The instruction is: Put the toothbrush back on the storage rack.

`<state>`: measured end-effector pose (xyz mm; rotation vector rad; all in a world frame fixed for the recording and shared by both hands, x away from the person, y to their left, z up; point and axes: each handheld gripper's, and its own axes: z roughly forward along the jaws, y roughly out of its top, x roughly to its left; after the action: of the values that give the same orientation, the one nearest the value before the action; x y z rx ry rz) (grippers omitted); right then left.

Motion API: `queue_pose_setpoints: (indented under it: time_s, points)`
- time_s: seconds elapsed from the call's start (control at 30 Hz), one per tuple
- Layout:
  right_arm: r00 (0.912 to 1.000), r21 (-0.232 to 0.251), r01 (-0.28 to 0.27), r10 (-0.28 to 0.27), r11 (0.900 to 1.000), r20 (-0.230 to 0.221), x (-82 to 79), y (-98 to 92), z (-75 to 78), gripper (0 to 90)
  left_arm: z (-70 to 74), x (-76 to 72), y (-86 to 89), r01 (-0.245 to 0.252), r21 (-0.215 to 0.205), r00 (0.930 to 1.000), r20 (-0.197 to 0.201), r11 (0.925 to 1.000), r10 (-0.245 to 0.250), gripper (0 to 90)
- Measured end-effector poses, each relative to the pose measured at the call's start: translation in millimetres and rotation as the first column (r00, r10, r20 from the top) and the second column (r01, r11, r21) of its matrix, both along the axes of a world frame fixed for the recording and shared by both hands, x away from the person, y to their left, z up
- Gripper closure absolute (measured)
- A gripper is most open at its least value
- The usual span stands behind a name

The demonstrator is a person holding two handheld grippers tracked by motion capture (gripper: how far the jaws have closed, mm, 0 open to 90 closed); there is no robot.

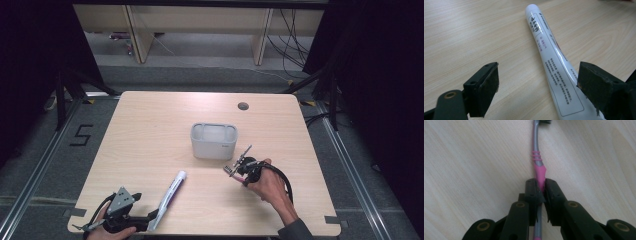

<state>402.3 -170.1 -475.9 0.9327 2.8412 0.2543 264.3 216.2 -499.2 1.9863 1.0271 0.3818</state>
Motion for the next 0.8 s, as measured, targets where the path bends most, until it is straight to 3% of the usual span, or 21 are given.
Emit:
queue_pose_setpoints:
  time_s: [0.1,0.17,0.23,0.33,0.37,0.4,0.43,0.57,0.6,0.67,0.8]
  points:
    - [0.9998,-0.002,-0.021,0.021,1.000,-0.006,0.3,0.1,-0.4,81.5,0.0,-0.2,-0.2,0.000,-0.001,1.0000,-0.001,1.0000,0.000,16.8]
    - [0.9999,-0.013,-0.004,0.004,1.000,-0.013,-0.3,1.5,-0.2,81.5,-0.1,-0.2,-0.3,-0.001,-0.001,1.0000,-0.001,1.0000,0.001,16.8]
    - [0.9999,-0.045,-0.008,0.008,0.999,-0.013,0.1,2.6,-0.1,81.6,-0.1,-0.3,-0.3,0.000,0.000,1.0000,-0.001,1.0000,0.000,16.8]
    - [0.9986,-0.050,0.013,-0.016,0.999,-0.050,-1.9,6.6,1.8,81.7,-0.6,0.1,-0.3,0.002,-0.003,1.0000,0.000,1.0000,-0.002,16.7]
    - [0.9995,-0.052,-0.013,0.011,0.999,-0.028,-0.8,7.0,1.4,81.8,-0.2,-0.1,-0.2,0.002,0.002,1.0000,-0.001,1.0000,-0.002,16.8]
    - [0.9986,-0.061,-0.039,0.037,0.997,-0.037,0.2,7.2,1.8,82.0,-0.2,-0.2,-0.3,0.002,0.002,1.0000,0.000,1.0000,-0.002,16.7]
    - [0.9989,-0.076,-0.004,0.001,0.997,-0.047,-1.8,9.1,2.1,82.1,-0.2,-0.1,-0.2,0.003,0.002,1.0000,-0.001,1.0000,-0.003,16.8]
    - [0.9985,-0.107,-0.047,0.044,0.993,-0.032,-0.4,10.3,0.9,82.3,-0.1,-0.3,-0.2,-0.001,0.000,1.0000,-0.001,1.0000,0.001,16.8]
    - [0.9989,-0.105,-0.031,0.027,0.994,-0.038,-2.0,12.0,1.3,82.4,-0.1,-0.1,-0.1,0.002,0.001,1.0000,0.000,1.0000,-0.002,16.8]
    - [0.9978,-0.100,-0.054,0.050,0.993,-0.043,-1.0,11.0,1.4,82.4,-0.1,-0.1,-0.1,0.002,0.001,1.0000,0.000,1.0000,-0.002,16.8]
    - [0.9990,-0.095,-0.045,0.045,0.994,-0.008,-4.8,9.9,12.0,82.6,-0.1,-0.1,0.1,0.001,0.001,1.0000,0.001,1.0000,-0.001,16.8]
